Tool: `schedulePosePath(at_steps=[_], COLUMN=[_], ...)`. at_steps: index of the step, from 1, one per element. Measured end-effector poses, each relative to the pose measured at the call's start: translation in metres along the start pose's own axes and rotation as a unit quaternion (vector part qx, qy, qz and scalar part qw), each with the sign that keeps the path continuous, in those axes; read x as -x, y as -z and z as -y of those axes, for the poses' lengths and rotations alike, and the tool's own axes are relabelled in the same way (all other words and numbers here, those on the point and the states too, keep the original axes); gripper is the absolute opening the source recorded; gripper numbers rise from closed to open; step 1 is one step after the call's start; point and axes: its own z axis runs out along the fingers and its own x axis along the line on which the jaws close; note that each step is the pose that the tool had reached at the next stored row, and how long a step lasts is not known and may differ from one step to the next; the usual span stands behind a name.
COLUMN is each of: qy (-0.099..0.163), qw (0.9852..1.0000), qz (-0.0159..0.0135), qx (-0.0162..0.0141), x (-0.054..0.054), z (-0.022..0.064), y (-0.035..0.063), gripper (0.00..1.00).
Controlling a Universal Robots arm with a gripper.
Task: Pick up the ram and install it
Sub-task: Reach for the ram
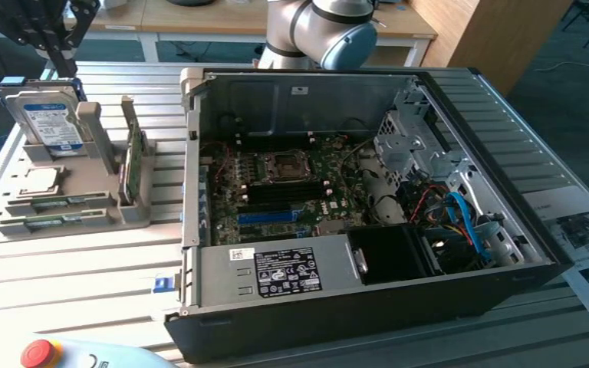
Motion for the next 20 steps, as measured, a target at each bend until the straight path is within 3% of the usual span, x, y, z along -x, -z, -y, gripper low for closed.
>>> schedulePosePath(at_steps=[10, 20], qy=[0.0, 0.0], qw=[1.0, 1.0], qz=[-0.0004, -0.0004], qx=[0.0, 0.0], x=[-0.008, -0.023], z=[-0.0013, -0.0024], y=[-0.0001, 0.0002], gripper=[0.1, 0.1])
